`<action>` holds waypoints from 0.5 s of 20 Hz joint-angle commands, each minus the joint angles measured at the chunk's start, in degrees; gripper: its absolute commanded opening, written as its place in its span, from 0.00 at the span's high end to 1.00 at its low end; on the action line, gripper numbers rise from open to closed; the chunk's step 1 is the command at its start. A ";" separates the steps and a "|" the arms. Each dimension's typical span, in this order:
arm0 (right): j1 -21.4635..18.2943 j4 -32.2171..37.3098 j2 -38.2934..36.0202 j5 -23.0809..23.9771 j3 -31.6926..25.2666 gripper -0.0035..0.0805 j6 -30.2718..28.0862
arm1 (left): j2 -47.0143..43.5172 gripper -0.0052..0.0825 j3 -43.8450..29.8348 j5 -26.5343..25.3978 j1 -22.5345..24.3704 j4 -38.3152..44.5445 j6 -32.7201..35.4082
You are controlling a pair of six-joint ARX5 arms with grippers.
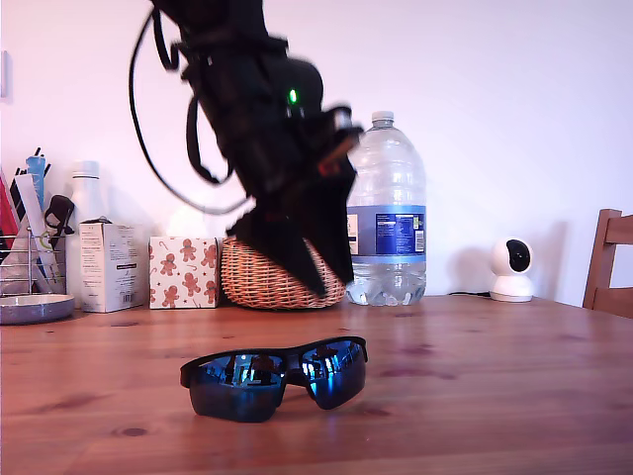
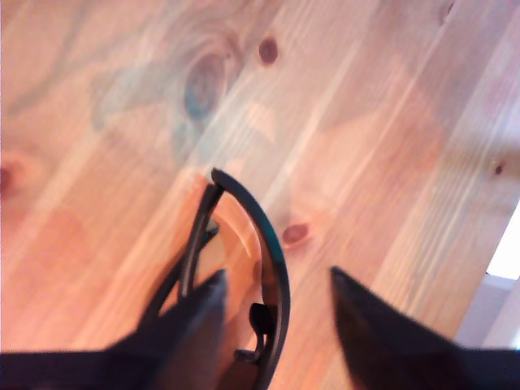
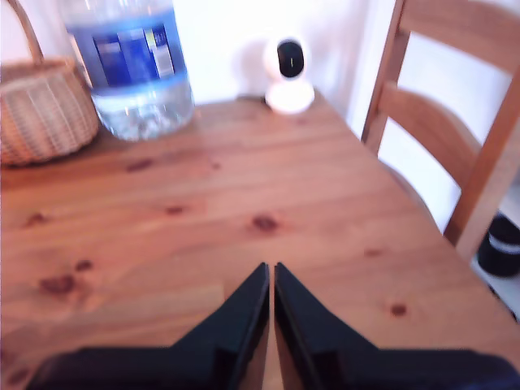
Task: Pick up the sunglasses and close them, then place them back on the table
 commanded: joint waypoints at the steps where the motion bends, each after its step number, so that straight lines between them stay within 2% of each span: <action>1: 0.24 -0.39 0.17 -0.17 -0.63 0.97 0.94 | -4.87 0.96 -0.39 -0.13 0.00 1.60 0.68; 6: -0.11 -0.22 0.17 0.00 -0.63 0.97 1.31 | -11.80 0.96 -1.01 -2.78 0.02 6.27 1.42; 10: -0.17 -0.35 0.17 0.44 -0.63 0.97 1.33 | -16.85 0.96 -3.61 -10.47 0.22 13.40 1.31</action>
